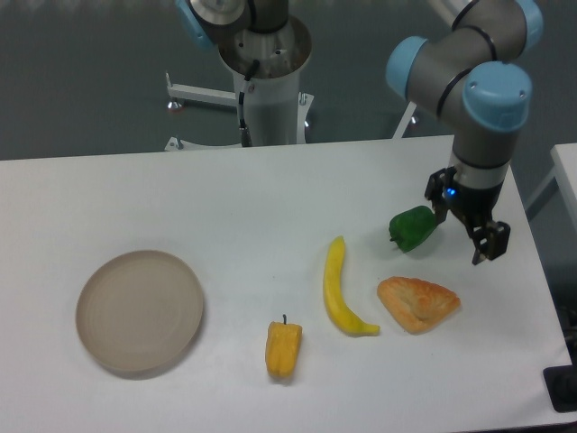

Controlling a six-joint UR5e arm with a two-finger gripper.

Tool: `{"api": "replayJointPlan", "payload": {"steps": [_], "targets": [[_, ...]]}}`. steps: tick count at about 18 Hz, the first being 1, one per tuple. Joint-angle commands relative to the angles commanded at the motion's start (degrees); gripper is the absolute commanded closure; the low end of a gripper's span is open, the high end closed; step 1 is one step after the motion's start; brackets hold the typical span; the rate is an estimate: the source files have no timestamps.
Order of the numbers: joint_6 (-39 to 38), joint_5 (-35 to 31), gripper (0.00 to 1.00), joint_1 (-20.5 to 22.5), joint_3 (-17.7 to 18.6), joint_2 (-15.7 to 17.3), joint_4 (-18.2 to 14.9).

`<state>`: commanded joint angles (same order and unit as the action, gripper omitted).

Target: Place the green pepper on the table

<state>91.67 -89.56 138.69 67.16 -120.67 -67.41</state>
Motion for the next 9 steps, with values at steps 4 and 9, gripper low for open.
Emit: {"api": "replayJointPlan", "payload": {"steps": [4, 9], "targets": [[-0.8, 0.1, 0.0, -1.5, -2.9, -2.3, 0.2], [-2.4, 0.3, 0.0, -2.3, -3.6, -3.4, 0.4]]}}
